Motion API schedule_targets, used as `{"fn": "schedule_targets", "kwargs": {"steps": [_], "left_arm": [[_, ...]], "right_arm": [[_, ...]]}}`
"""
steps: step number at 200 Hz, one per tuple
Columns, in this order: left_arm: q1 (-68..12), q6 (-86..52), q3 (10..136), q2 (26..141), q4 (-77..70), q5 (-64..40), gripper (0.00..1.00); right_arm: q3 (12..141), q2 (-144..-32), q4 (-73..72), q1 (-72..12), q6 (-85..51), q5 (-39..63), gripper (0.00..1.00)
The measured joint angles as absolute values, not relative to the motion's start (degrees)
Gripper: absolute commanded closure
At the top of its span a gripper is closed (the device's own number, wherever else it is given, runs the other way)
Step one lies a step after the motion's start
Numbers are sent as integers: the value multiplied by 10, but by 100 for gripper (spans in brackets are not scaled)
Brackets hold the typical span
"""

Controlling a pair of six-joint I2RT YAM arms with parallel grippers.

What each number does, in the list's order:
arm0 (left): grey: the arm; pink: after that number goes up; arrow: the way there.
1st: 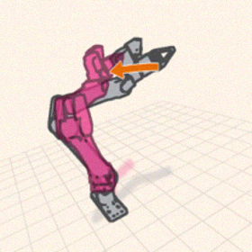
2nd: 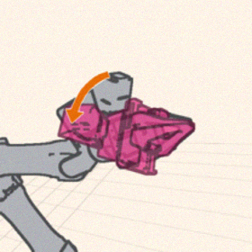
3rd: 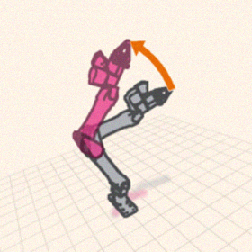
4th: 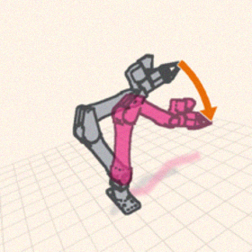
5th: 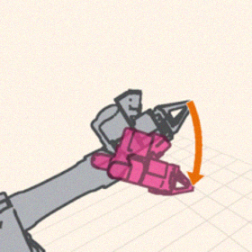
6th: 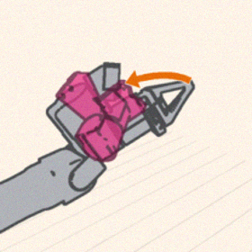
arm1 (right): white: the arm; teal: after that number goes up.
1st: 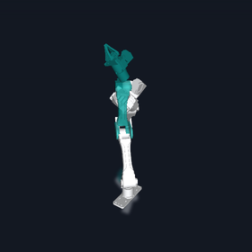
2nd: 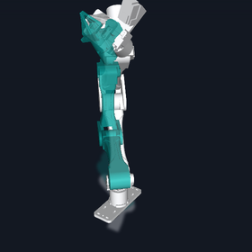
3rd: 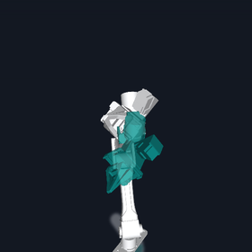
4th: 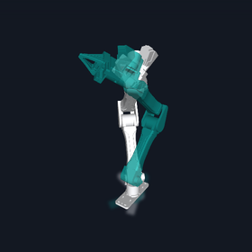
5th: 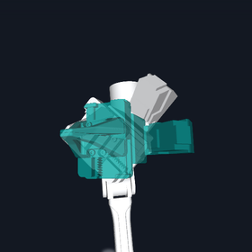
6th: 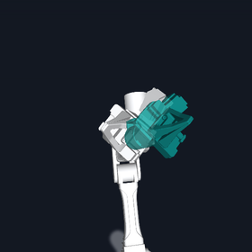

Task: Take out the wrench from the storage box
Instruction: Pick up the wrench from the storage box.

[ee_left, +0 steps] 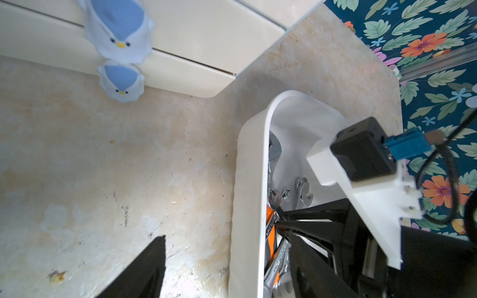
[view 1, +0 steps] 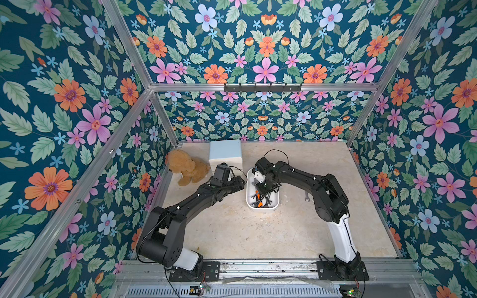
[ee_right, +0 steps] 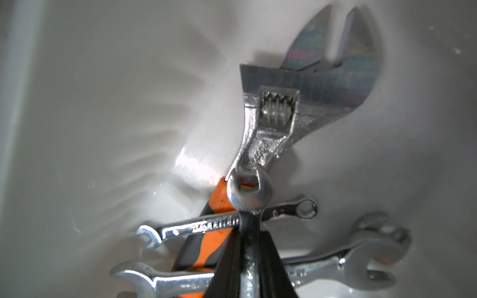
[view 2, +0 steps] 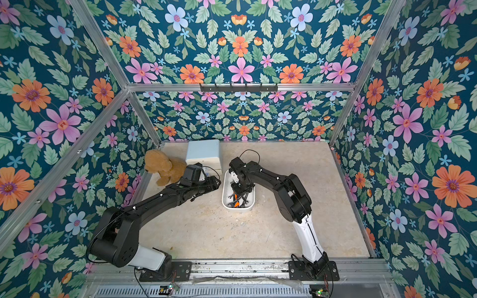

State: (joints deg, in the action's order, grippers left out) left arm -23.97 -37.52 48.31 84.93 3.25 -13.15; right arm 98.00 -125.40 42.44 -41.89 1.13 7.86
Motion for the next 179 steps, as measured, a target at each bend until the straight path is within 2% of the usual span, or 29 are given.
{"fn": "schedule_targets", "kwargs": {"steps": [62,179], "left_arm": [[-240,-375,483,849,32,-131,22],[-240,-375,482,842,30,-133,22]], "right_arm": [[976,-1244,424,-419,-6,70,100],[1026,-1235,427,-417,-66,25,100]]}}
